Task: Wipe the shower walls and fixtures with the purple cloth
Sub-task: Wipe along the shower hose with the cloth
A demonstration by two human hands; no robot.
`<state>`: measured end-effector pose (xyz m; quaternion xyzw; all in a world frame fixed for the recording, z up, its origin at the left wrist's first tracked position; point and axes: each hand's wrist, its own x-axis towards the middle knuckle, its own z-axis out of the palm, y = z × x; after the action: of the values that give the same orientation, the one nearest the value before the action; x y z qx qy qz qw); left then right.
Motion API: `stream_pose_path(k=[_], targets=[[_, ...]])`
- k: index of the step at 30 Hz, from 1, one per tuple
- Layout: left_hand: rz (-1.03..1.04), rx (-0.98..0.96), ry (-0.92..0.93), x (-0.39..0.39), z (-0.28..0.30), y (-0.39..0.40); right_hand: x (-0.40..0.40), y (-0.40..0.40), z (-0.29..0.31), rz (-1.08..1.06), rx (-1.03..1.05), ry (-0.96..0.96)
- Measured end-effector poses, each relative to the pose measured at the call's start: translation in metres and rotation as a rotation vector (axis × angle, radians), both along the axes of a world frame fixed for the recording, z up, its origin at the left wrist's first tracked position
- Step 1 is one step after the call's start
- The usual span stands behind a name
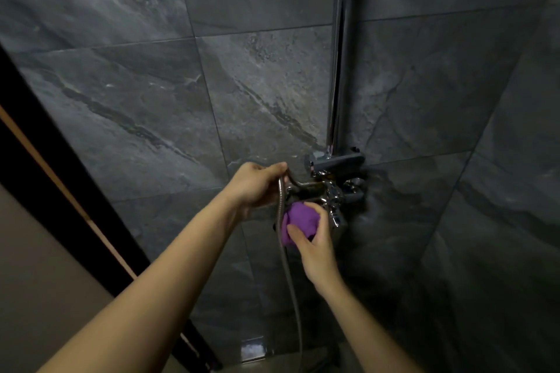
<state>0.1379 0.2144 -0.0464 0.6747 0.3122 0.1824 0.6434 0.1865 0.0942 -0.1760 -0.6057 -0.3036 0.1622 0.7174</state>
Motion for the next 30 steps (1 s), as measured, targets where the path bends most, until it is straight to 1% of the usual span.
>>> stream_pose_path(k=[3, 6, 8, 11, 14, 16, 20, 23, 27, 30], targets=[[-0.011, -0.18, -0.053, 0.005, 0.005, 0.005, -0.009, -0.001, 0.004, 0.02, 0.03, 0.107], [-0.059, -0.263, -0.055, 0.008, 0.01, 0.002, -0.02, 0.004, 0.008, -0.027, 0.019, 0.211], [-0.083, -0.284, -0.06, 0.008, 0.011, 0.003, -0.028, 0.009, 0.014, -0.062, 0.01, 0.248], [-0.138, -0.265, -0.055, 0.001, 0.011, 0.008, -0.037, 0.012, 0.022, -0.069, 0.005, 0.334], [-0.185, -0.278, -0.069, -0.012, 0.002, 0.019, -0.042, 0.008, 0.031, -0.068, -0.042, 0.396], [-0.209, -0.297, -0.085, -0.023, -0.011, 0.027, -0.044, 0.003, 0.038, -0.085, -0.035, 0.443], [-0.214, -0.283, -0.138, -0.046, -0.043, 0.032, -0.04, -0.004, 0.058, -0.093, 0.043, 0.511], [-0.235, -0.269, -0.139, -0.062, -0.075, 0.024, -0.034, -0.004, 0.081, -0.056, 0.065, 0.528], [-0.284, -0.124, -0.101, -0.082, -0.113, -0.003, -0.021, -0.004, 0.11, 0.013, 0.12, 0.582], [-0.35, 0.007, -0.133, -0.092, -0.128, -0.024, -0.01, -0.004, 0.13, 0.05, 0.148, 0.624]])
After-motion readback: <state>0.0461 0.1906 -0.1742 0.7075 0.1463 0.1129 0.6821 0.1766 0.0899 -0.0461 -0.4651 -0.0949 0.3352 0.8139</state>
